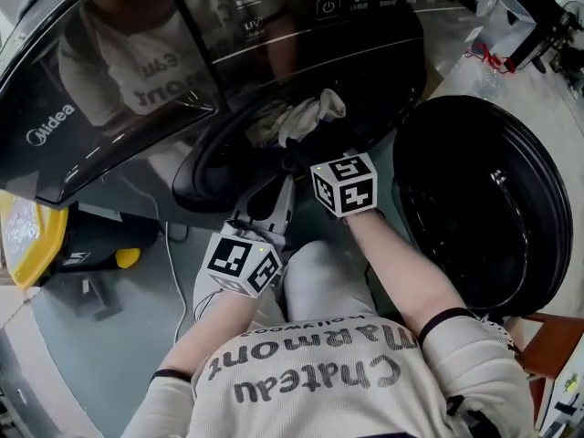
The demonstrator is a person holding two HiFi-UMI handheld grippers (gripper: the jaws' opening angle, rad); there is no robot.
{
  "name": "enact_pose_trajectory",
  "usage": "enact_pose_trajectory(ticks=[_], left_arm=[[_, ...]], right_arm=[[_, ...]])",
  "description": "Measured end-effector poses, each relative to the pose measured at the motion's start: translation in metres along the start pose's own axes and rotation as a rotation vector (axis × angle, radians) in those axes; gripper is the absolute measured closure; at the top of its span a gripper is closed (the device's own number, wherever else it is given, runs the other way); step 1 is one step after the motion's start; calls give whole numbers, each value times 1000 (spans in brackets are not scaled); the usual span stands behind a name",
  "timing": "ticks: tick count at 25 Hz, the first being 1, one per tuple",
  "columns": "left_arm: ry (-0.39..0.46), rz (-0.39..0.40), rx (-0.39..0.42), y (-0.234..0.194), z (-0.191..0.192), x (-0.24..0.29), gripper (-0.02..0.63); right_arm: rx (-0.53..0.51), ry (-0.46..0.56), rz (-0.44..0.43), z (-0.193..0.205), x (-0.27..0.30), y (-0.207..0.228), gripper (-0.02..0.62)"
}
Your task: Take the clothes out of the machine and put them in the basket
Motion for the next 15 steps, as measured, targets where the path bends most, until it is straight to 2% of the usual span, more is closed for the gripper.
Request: enact_pose_trajectory(ticks=[4,15], left_arm=[[1,9,4,0,0,1,598],[-18,12,4,-3,9,-10,598]], right_arm=[[-102,-47,22,-3,22,6,261],[-64,-225,86,25,47,23,262]])
Point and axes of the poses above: the fingertips, and each gripper's own axes: x forward along the fingers, y to its right, z out of its underside, the point moved 6 cm from there along -x, backward along the fingers, and after that the axes turned 2 degrees about -x, right-handed, at the moved point
